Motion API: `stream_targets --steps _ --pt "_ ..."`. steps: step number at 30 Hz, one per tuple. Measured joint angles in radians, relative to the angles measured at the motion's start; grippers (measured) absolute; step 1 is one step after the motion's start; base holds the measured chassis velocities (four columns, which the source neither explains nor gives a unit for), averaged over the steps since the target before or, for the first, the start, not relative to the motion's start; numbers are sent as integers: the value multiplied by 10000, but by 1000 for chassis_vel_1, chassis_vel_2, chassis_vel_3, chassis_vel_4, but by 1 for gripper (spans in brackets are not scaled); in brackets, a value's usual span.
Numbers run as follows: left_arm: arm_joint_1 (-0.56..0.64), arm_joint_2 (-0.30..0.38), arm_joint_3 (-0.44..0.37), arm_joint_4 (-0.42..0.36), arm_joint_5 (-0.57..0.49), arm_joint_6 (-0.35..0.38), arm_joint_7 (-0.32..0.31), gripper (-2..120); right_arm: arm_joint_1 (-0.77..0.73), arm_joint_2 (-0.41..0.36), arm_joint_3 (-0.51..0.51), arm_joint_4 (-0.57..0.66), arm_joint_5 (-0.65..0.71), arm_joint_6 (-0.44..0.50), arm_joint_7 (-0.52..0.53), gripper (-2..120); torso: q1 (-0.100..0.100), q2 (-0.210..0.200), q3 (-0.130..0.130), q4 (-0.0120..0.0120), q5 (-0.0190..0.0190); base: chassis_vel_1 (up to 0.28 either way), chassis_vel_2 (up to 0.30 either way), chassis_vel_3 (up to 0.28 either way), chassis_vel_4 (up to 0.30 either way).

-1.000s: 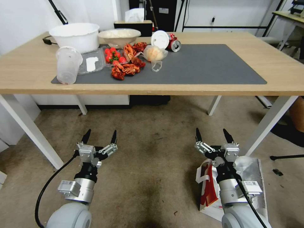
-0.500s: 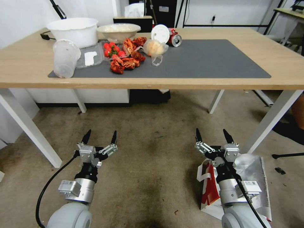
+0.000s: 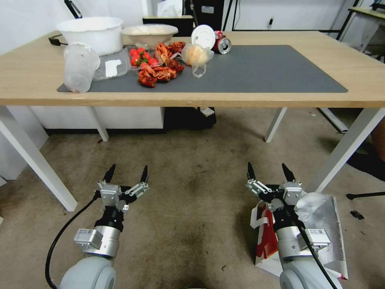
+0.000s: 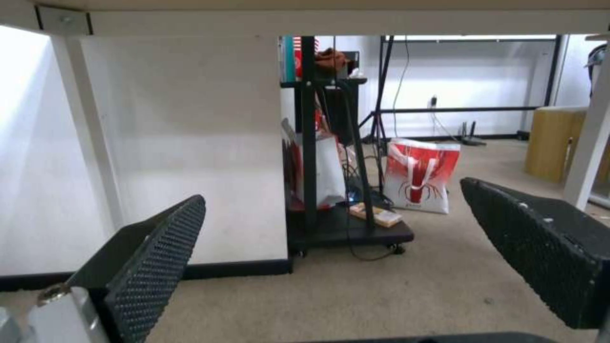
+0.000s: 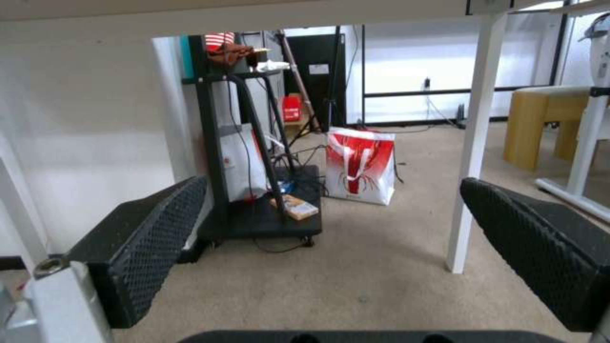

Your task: Pick up the food delivery bag from the floor and place it on the table.

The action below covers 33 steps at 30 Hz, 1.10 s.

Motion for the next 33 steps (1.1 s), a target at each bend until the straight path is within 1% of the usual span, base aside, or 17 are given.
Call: stream_targets --steps 3,5,6,9,11,13,15,17,18,19,21,22,24,27,33 --pt "17 -9 3 -18 0 0 -1 100 7 -4 3 24 6 -9 -8 100 -12 -173 -162 0 -1 0 0 0 0" --pt "19 -8 0 -21 0 0 -2 100 7 -4 3 32 6 -12 -10 100 -14 -195 -182 0 0 0 0 0 0" --pt "19 -3 -10 -27 0 0 -3 100 7 -5 3 47 7 -15 -13 100 -20 -269 -250 0 0 0 0 0 0" --pt "20 -1 -13 -28 0 0 -3 100 6 -5 3 49 7 -16 -14 100 -23 -297 -275 0 0 0 0 0 0" --pt "19 -3 -17 -27 -1 0 -6 100 -3 13 -16 53 1 -18 -20 100 -42 -466 -426 1 0 0 0 0 0" --pt "20 -8 -16 -27 -1 -1 -7 100 -6 13 -17 53 -2 -18 -20 100 -47 -503 -458 0 -1 0 0 0 0" --pt "24 -13 -15 -27 -1 -5 -8 100 -15 -5 -5 53 -3 -18 -22 100 -61 -633 -574 1 0 0 0 0 0" --pt "23 -11 -17 -27 -1 -6 -8 100 -15 -9 0 53 -3 -18 -24 100 -63 -660 -599 0 0 0 0 0 0" --pt "12 -1 -23 -27 -7 -6 -9 100 -15 -20 14 53 0 -18 -26 100 -74 -744 -671 0 0 0 0 0 0" --pt "12 -1 -23 -27 -7 -6 -9 100 -15 -20 14 53 0 -18 -26 100 -74 -744 -671 0 0 0 0 0 0" --pt "-2 5 -27 -27 -19 -6 -10 100 -17 -26 17 53 2 -18 -35 100 -82 -864 -786 0 0 0 0 0 0" --pt "-2 5 -27 -27 -19 -6 -10 100 -17 -26 17 53 2 -18 -35 100 -82 -864 -786 0 0 0 0 0 0" --pt "-9 2 -27 -22 -23 -7 -12 100 -13 -27 17 45 3 -18 -39 100 -80 -967 -893 0 0 0 0 0 0" --pt "-10 0 -26 1 -26 -7 -16 100 -8 -27 17 21 3 -19 -41 100 -92 -1089 -928 0 0 0 0 0 0" --pt "-24 10 -34 66 -50 -14 -23 100 -3 -35 20 -7 4 -19 -43 100 -116 -1148 -929 0 0 0 0 0 0"
